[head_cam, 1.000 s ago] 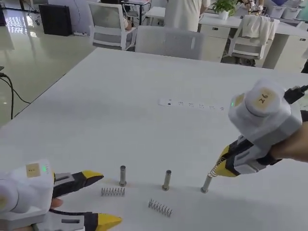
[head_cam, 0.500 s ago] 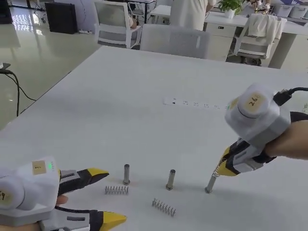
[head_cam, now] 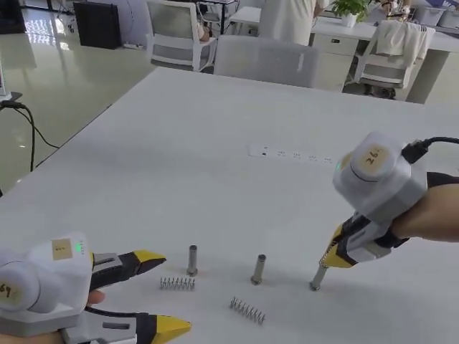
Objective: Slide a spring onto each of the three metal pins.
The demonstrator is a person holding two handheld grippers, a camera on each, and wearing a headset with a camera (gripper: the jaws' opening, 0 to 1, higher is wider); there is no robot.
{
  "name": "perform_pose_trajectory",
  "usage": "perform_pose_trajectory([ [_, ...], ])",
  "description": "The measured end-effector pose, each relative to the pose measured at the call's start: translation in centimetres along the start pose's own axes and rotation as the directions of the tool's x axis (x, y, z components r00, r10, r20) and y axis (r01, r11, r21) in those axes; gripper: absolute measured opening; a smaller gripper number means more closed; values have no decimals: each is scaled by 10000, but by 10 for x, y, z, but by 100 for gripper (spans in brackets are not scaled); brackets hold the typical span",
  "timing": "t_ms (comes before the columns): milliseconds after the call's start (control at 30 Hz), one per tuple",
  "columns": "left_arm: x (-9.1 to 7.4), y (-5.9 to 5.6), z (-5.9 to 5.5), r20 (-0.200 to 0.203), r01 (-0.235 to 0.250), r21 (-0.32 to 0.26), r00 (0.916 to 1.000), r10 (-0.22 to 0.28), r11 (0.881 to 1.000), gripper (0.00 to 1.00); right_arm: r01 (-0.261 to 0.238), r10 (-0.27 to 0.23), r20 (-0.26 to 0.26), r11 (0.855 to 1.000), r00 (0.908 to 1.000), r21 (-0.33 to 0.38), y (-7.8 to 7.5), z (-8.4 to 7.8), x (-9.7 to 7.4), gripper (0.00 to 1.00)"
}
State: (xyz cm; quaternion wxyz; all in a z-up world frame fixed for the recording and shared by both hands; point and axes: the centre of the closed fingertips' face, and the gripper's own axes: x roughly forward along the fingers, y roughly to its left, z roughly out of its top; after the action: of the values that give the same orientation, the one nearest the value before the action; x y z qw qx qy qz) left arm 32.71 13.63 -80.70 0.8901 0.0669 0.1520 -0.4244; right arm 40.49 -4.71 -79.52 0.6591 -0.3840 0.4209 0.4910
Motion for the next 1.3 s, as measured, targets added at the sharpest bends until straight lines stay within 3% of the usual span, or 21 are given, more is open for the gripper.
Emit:
perform_pose_trajectory([
  [800, -2, 1, 0, -46, -32, 23, 10000, 32, 10000, 57, -274, 287, -506, 9993, 9983, 264, 1, -13, 39, 8],
  [1300, -4, 0, 1, -42, -113, 4, 9999, 113, 9999, 56, -114, 145, -495, 9980, 9987, 618, -12, -12, 50, 9],
])
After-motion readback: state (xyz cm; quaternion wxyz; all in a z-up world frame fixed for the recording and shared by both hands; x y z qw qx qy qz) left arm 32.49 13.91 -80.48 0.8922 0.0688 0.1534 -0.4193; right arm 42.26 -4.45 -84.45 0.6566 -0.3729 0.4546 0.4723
